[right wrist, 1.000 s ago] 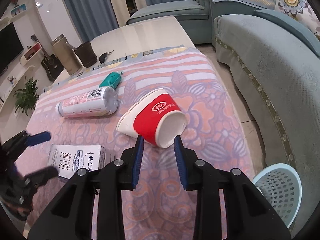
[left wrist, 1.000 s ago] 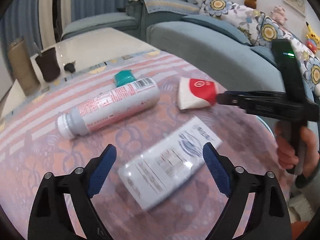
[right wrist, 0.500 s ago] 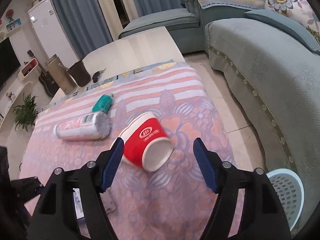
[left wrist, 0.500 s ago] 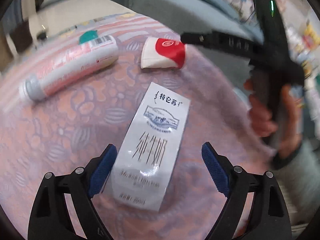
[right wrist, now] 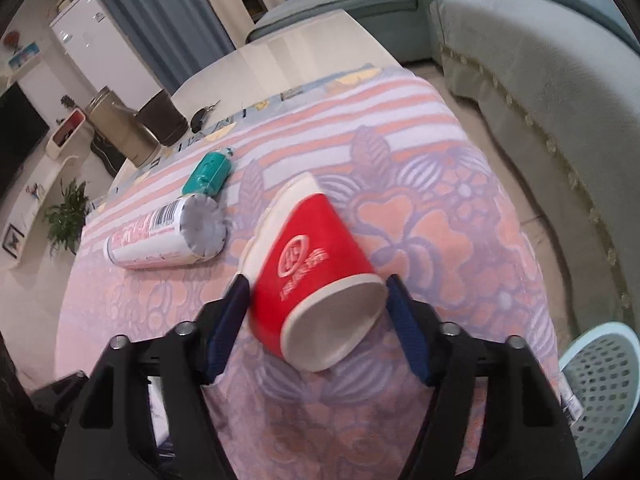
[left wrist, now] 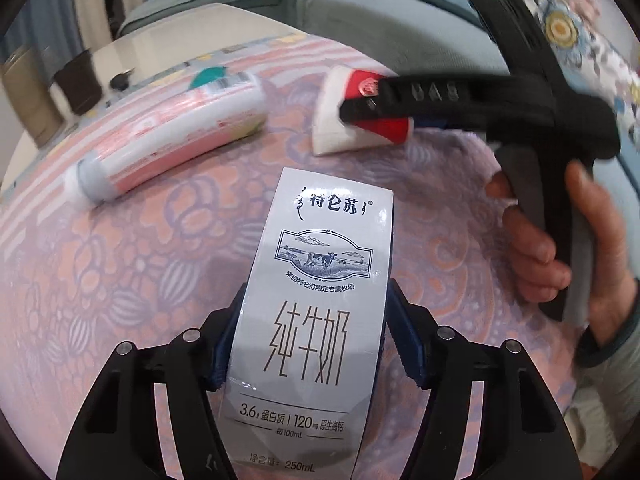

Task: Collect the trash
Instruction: 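Carry the carton and red cup to the wastebasket and open both tools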

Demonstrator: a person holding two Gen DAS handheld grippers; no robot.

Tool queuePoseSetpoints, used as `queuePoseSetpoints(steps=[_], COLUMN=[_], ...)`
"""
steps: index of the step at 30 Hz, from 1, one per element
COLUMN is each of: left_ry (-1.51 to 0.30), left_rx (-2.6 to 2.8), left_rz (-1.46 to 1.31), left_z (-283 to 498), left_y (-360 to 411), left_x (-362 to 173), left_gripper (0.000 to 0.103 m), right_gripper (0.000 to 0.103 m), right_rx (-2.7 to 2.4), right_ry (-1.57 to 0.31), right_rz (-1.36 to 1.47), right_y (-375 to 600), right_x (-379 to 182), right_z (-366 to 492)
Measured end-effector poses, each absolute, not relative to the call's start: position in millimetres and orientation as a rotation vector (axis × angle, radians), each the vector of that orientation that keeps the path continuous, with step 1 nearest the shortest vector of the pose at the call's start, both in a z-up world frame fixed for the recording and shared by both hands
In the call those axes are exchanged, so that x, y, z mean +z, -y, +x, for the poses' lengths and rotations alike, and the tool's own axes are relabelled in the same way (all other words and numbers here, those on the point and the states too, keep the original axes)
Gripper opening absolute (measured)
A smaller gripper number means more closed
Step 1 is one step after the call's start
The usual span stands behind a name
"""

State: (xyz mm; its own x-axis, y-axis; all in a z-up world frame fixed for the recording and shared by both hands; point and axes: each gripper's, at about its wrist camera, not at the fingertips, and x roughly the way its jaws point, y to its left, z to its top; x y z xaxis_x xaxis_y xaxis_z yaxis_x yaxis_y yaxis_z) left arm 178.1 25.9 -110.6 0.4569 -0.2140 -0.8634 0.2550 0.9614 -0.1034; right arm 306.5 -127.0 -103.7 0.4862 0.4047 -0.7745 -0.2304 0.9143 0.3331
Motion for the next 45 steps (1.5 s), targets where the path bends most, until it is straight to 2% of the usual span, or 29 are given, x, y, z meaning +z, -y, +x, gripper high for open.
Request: queuePoseSetpoints(steps=[3,5,14,20,26,35,45], left_ry=[-1.025,-0.990,-0.859,-0.772,-0.736,-0.793,-0.923], left_rx=[-0.269,-0.265,-0.316,-0.382,-0.498,-0.639,-0.741], left_rz=[0.007,-0.029,-0.082,-0.028,-0.017,-0.025,-0.008], left_z=[171,165,152,155,162,190,207], left_y=[-33,-40,-20,30,96,187,255], left_x=[-101,-92,-40,1,16,-16,-77], left_gripper=[0.062,0.062,0.062,0.062,0.062,0.062,0.063], right_gripper=[0.057,0.050,0.049,0.049,0.049,0.050,0.050], right_rx=[0.392,0.398,0.342,0.256,0.140,-0.079,-0.215], right_ry=[-0.959,-0.930,-0.783,-0.678,-0.646,-0.690,-0.842], right_rz=[0.156,0.148,0.105,0.128,0.149,0.268,0.457], right_y=[120,121,148,203,270,377,443], right_x=[-100,-91,-29,14,25,-11,-95], right_z=[296,286,231,188,155,120,102])
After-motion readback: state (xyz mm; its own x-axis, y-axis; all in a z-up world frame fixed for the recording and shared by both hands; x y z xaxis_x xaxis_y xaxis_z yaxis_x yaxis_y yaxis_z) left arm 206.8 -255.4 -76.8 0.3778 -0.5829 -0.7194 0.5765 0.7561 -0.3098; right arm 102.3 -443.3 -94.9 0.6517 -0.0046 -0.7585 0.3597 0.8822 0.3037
